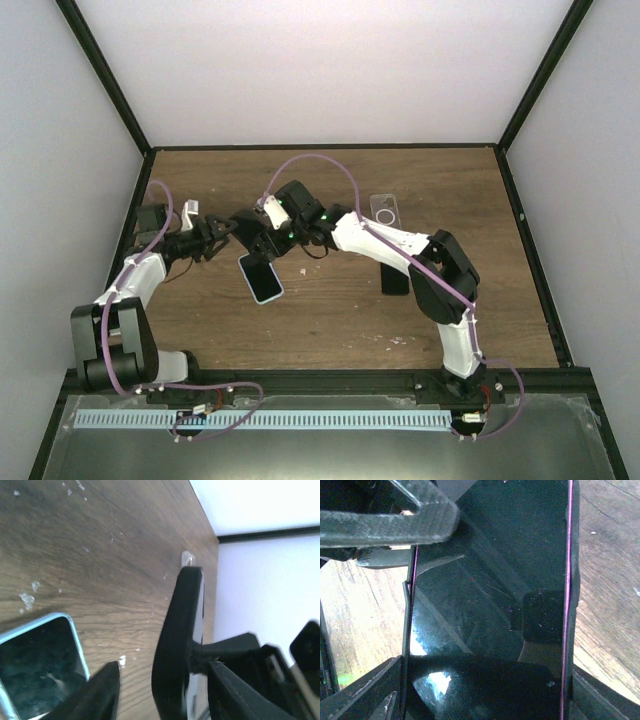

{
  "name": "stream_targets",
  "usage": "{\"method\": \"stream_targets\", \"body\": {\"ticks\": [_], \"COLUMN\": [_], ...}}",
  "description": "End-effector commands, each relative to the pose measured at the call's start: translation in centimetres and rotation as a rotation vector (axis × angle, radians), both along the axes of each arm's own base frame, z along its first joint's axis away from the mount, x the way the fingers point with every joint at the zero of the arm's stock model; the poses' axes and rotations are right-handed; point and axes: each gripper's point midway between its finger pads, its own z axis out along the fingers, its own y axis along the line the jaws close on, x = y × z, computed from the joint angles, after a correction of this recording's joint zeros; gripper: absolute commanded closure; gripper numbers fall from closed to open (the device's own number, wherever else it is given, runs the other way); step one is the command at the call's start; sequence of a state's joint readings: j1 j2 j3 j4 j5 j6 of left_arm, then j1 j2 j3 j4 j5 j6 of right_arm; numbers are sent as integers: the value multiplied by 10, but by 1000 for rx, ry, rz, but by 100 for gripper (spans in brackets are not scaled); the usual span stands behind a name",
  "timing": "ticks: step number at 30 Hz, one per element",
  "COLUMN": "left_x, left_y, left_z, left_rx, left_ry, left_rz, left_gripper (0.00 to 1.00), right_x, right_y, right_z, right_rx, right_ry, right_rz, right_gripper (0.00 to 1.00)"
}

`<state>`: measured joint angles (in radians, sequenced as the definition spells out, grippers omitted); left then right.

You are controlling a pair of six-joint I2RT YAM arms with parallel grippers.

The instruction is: Take the phone out of the phone case

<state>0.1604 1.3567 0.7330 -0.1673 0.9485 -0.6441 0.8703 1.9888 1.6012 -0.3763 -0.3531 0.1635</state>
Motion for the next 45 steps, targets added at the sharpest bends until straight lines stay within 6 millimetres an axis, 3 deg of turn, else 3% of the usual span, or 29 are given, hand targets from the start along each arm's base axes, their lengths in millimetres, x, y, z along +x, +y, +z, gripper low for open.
{"method": "stream_targets", "body": {"ticks": [1,7,10,15,22,27,31,40,45], "left_x": [9,14,14,12,-6,-25,-42,-74,-87], "left_y": [-5,-8,-9,-14,-34,-49,-66,-113,-129], "left_z": [14,29,37,62,114,147,165,181,194], "left_rx": [-43,-70,-72,-39,36,53,86,129,71], "left_ry": [-31,-66,-87,-185,-454,-658,-797,-989,-1054], "left_rz": [-16,-35,-50,-115,-300,-426,-545,-823,-888], "left_gripper": [59,89,100,100,100,100,100,100,100], "right_x": [-5,-4,0,13,30,21,11,-45,-56], "right_y": [16,11,1,-34,-87,-117,-139,-142,-142], "right_z": [62,67,68,89,139,172,186,188,195], "right_rx": [141,136,111,82,138,220,259,338,395], "right_ry": [-79,-113,-148,-275,-386,-390,-383,-246,-210], "right_rz": [44,38,36,31,19,139,188,446,487], "right_gripper": [38,35,27,0,0,0,0,0,8]}}
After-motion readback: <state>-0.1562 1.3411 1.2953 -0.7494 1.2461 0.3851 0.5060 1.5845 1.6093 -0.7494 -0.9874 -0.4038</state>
